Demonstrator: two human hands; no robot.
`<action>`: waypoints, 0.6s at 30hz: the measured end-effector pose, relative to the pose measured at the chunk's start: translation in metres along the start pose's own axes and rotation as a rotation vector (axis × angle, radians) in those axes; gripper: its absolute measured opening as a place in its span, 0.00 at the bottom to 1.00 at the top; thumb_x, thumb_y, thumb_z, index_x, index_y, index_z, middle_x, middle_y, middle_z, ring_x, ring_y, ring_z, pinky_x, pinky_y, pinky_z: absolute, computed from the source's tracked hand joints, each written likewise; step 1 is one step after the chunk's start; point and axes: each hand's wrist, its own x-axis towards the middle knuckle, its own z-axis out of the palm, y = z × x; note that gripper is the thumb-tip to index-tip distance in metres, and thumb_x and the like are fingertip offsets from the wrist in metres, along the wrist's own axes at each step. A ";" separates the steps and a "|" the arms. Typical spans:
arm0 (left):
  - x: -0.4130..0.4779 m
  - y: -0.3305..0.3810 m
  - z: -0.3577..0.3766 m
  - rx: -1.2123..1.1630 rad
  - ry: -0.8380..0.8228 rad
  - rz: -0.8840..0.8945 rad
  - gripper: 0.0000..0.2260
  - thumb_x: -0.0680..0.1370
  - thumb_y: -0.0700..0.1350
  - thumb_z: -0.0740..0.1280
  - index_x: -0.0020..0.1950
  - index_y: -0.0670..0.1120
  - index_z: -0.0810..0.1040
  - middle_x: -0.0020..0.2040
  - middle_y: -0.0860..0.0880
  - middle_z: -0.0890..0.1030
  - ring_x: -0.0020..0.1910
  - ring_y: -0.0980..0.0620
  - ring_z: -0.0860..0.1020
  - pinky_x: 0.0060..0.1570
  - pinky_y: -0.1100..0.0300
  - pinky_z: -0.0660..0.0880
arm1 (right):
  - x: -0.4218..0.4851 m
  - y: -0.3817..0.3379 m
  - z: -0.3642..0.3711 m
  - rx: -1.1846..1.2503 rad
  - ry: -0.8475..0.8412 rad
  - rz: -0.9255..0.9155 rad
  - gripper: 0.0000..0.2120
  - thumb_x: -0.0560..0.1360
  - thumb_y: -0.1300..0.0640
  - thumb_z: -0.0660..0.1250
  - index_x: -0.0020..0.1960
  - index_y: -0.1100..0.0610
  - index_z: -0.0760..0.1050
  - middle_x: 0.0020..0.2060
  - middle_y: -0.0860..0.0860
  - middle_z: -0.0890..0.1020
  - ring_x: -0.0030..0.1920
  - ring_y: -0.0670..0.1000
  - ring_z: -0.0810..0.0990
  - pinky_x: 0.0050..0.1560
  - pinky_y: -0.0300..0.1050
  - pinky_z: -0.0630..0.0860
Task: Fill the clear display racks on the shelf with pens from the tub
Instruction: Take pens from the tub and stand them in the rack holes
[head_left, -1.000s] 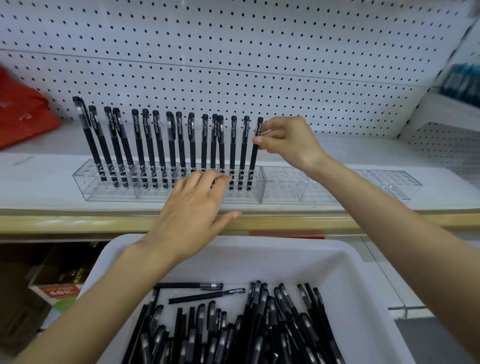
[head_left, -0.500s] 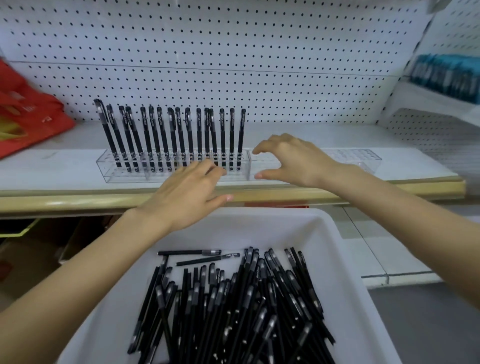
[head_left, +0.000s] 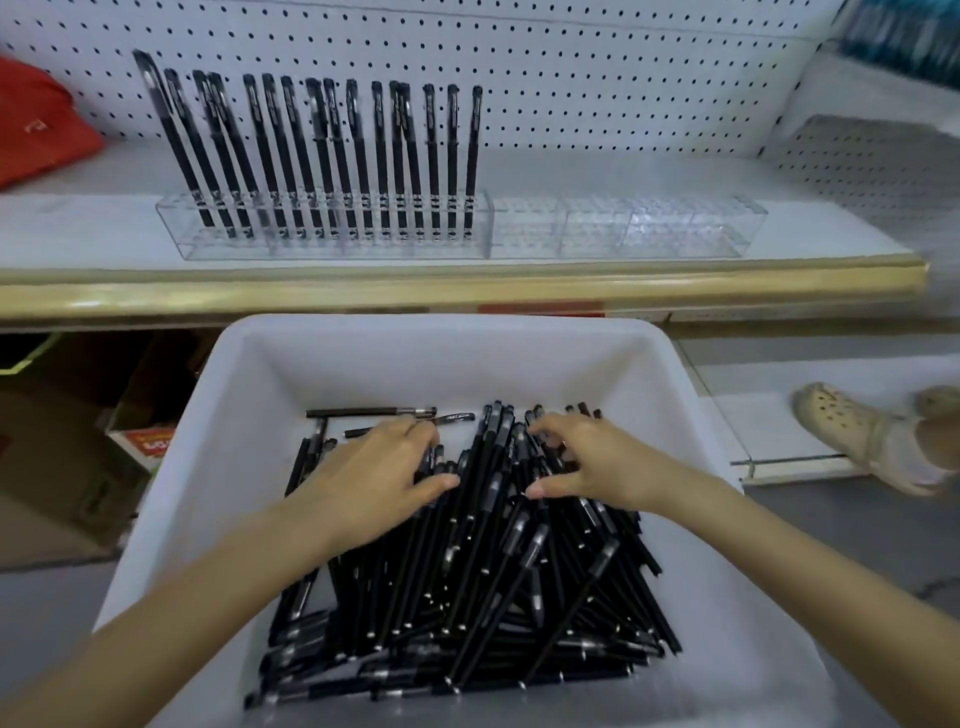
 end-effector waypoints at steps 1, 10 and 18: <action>0.001 0.000 0.006 -0.029 -0.021 -0.017 0.22 0.78 0.62 0.58 0.65 0.50 0.68 0.61 0.53 0.71 0.59 0.53 0.72 0.56 0.55 0.73 | -0.001 0.002 0.006 0.049 -0.002 0.030 0.34 0.71 0.44 0.71 0.71 0.53 0.63 0.63 0.52 0.72 0.58 0.50 0.73 0.56 0.39 0.68; 0.015 -0.004 0.023 -0.262 -0.135 -0.161 0.24 0.72 0.64 0.67 0.62 0.51 0.71 0.54 0.53 0.70 0.50 0.54 0.73 0.55 0.54 0.74 | 0.006 0.005 0.028 0.236 -0.012 0.140 0.34 0.69 0.43 0.73 0.69 0.54 0.65 0.52 0.48 0.72 0.50 0.46 0.73 0.51 0.37 0.70; 0.016 -0.014 0.031 -0.427 -0.086 -0.214 0.18 0.70 0.55 0.74 0.53 0.48 0.74 0.46 0.54 0.74 0.41 0.61 0.71 0.47 0.65 0.70 | 0.009 0.005 0.035 0.418 -0.003 0.197 0.27 0.68 0.45 0.75 0.59 0.54 0.69 0.39 0.51 0.79 0.38 0.48 0.79 0.48 0.46 0.78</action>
